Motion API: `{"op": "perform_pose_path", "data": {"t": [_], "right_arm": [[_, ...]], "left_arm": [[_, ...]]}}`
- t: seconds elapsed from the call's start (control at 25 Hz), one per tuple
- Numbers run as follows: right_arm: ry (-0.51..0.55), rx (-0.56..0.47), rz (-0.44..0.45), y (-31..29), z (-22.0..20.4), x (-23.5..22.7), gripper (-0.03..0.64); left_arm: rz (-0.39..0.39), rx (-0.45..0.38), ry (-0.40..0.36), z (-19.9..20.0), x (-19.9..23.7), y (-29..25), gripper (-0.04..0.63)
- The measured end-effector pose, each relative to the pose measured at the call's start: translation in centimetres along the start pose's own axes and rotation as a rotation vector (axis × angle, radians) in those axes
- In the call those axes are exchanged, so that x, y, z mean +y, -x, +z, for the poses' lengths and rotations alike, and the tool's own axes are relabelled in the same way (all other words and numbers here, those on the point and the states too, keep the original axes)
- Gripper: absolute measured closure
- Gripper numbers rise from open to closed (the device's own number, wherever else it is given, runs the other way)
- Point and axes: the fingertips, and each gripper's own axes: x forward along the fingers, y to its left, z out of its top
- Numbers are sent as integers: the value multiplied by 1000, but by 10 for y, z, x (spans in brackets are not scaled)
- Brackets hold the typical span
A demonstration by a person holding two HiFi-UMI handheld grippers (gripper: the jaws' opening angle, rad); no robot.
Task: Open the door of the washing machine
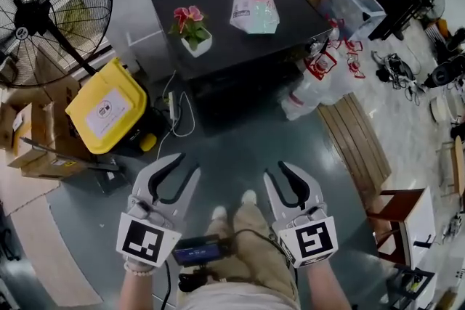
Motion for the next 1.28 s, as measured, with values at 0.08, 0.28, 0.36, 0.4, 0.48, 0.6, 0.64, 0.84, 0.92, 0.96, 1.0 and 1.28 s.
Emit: {"op": "perform_pose_path", "data": {"t": [0.08, 0.28, 0.36, 0.4, 0.48, 0.6, 0.64, 0.84, 0.92, 0.96, 1.0, 1.28], "right_arm": [[1, 10, 8, -9, -5, -7, 515], [10, 34, 26, -35, -18, -17, 515], [7, 41, 30, -43, -23, -21, 515], [6, 45, 34, -47, -26, -23, 515], [4, 58, 47, -53, -35, -27, 515], [8, 89, 61, -64, -51, -32, 515], [10, 101, 65, -67, -57, -34, 515], [13, 117, 85, -84, -75, -40, 515], [7, 119, 84, -91, -82, -44, 515], [4, 121, 82, -94, -86, -46, 515], [0, 123, 79, -96, -89, -48, 515], [-36, 133, 62, -115, -111, -58, 515]], "left_arm": [[0, 19, 9, -6, 2, -9, 492], [-4, 31, 46, -21, 12, -35, 486], [-16, 36, 49, -28, 13, -46, 481], [-24, 38, 50, -32, 14, -52, 472], [-41, 45, 57, -42, 16, -63, 463], [-55, 59, 56, -56, 22, -79, 462], [-57, 61, 51, -61, 24, -85, 462], [-57, 76, 49, -86, 28, -104, 462], [-57, 86, 33, -96, 31, -111, 462], [-54, 92, 24, -101, 32, -114, 462], [-49, 97, 19, -105, 34, -118, 462], [-62, 102, -44, -131, 46, -150, 462]]}}
